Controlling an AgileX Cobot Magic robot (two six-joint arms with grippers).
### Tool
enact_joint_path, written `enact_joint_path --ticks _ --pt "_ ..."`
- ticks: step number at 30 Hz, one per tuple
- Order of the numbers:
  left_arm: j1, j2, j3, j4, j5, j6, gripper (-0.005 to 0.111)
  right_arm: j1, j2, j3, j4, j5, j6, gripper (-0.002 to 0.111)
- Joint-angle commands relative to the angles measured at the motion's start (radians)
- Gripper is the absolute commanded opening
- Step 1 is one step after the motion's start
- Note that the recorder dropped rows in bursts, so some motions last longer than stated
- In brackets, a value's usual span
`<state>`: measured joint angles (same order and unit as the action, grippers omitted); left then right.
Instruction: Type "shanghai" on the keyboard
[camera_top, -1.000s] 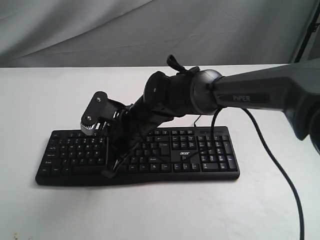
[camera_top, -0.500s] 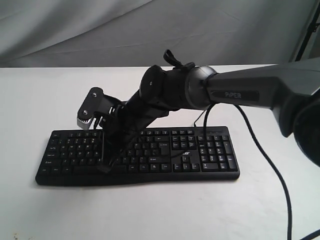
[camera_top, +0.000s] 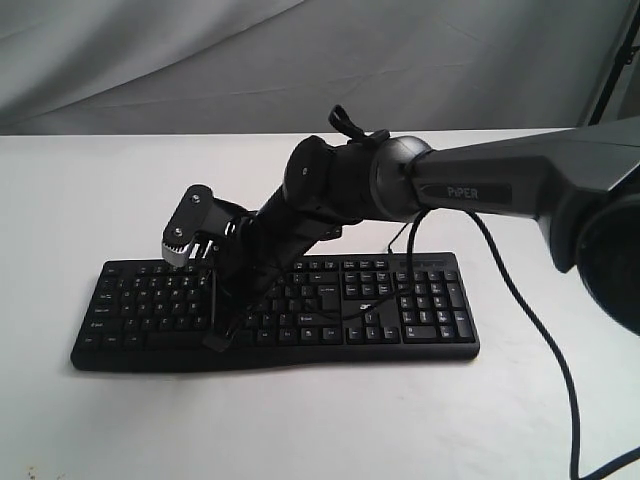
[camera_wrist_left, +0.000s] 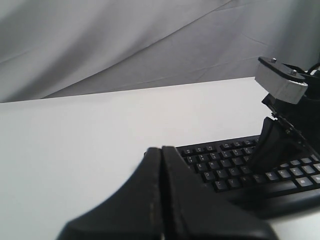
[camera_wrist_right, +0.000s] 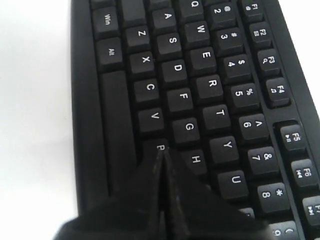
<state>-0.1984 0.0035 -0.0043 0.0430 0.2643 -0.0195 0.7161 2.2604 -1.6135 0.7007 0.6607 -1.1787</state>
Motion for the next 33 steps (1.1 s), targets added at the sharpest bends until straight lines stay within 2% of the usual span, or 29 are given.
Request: enact_joint_path --ticks 1,33 --pt "-0.004 -0.003 0.004 0.001 -0.005 -0.003 0.0 -0.007 0.002 -0.006 -0.018 -0.005 0.009 0.0" --pt "-0.004 -0.003 0.004 0.001 -0.005 -0.003 0.0 -0.007 0.03 -0.006 -0.016 -0.01 0.009 0.0"
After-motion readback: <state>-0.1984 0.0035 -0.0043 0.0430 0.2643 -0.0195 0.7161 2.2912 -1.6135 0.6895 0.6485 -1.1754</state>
